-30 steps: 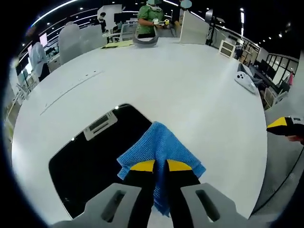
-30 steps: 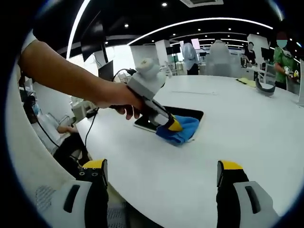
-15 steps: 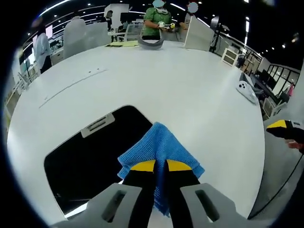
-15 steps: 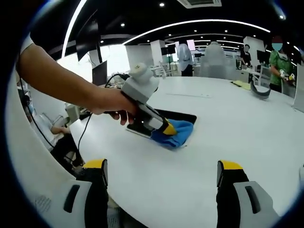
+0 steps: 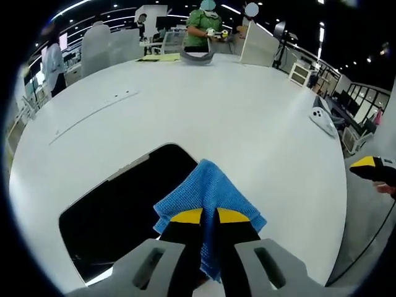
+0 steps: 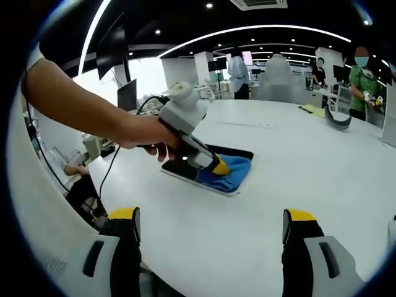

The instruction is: Wipe the mirror surface with the cleaning cloth until all visible marks leave the cleaned area.

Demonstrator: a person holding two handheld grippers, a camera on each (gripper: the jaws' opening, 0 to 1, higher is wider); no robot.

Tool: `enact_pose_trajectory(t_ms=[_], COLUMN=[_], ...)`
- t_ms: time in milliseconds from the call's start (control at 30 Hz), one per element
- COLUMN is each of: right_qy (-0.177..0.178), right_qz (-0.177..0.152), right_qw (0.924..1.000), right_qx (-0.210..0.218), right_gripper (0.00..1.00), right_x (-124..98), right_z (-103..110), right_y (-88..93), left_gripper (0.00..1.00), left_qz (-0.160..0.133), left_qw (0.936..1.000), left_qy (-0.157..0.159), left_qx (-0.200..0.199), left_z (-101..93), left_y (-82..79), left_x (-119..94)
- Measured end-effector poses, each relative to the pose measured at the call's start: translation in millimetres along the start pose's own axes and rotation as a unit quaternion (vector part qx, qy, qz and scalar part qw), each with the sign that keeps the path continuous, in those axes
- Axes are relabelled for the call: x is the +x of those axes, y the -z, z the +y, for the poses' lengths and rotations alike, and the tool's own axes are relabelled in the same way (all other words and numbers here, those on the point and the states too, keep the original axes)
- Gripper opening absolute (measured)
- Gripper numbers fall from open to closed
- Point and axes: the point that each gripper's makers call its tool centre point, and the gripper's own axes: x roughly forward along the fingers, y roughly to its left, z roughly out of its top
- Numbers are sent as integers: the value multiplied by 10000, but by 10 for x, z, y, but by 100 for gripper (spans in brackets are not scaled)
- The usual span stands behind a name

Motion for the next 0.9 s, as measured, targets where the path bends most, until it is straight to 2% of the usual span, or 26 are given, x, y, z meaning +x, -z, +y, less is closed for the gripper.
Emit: enact_pose_trajectory(t_ms=[900], right_qy=[172], right_qz=[84], right_qw=[9998], right_qx=[-33], right_gripper=[95], right_x=[28], right_z=[9], right_y=[4], left_gripper=[5], left_qz=[-44], left_qw=[10000], left_qy=[-7], left_qx=[-43], left_z=[155], left_y=[-127], left_x=[76])
